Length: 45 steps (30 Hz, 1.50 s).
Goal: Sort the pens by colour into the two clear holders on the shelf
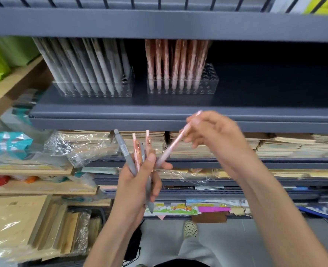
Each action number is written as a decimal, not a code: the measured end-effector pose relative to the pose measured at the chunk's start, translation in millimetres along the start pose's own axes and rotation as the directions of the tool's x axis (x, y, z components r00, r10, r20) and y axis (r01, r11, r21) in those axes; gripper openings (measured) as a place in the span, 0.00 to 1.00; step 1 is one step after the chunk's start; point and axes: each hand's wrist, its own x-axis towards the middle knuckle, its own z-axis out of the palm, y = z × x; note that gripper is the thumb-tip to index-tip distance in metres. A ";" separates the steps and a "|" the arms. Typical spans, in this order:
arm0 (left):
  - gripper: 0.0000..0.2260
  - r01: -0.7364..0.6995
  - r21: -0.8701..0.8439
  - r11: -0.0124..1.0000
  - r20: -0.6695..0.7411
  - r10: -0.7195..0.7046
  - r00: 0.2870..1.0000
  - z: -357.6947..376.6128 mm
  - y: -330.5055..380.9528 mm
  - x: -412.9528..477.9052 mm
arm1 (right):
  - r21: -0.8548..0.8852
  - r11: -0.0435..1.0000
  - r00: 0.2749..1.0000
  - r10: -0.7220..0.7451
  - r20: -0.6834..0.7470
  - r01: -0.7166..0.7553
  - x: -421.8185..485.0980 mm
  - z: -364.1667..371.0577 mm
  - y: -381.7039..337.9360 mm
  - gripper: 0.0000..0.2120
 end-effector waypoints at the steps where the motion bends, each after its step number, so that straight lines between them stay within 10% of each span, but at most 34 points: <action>1: 0.06 -0.010 -0.016 1.000 -0.009 0.010 1.000 -0.2 0.6 2.3 | 0.060 0.997 0.997 -0.037 -0.068 0.041 4.2 -7.4 -4.8 0.08; 7: 0.15 -0.005 -0.009 1.000 -0.036 0.005 0.999 -2.4 1.0 13.8 | 0.081 0.914 0.772 -0.285 -0.569 0.397 48.7 -57.3 -29.6 0.03; 11: 0.11 -0.011 -0.014 1.000 -0.034 0.011 0.999 2.5 2.4 21.4 | -0.013 0.855 0.671 -0.416 -0.614 0.518 80.7 -70.6 -37.8 0.06; 18: 0.15 0.001 -0.032 0.999 -0.044 -0.002 0.999 7.6 2.7 29.6 | -0.265 0.898 0.758 -0.439 -0.483 0.351 127.9 -71.9 -33.0 0.10; 26: 0.09 0.042 0.028 0.999 -0.015 -0.042 0.999 7.2 3.3 27.1 | -0.735 0.641 0.851 -0.495 -0.175 0.222 156.7 -63.2 -39.4 0.21; 33: 0.11 0.061 0.038 0.997 -0.001 -0.061 0.998 0.8 4.8 19.2 | -0.716 0.689 0.908 -0.364 -0.210 0.110 159.5 -56.9 -46.3 0.15; 41: 0.13 0.013 0.032 0.999 0.060 -0.015 0.998 -9.7 11.2 5.1 | -0.644 0.746 0.781 -0.502 -0.372 0.172 117.4 -49.3 -42.7 0.11; 45: 0.13 0.006 0.052 0.999 0.088 -0.011 0.996 -11.9 12.1 -3.0 | -0.538 0.821 0.879 -0.385 -0.281 0.188 58.7 -21.7 -32.5 0.07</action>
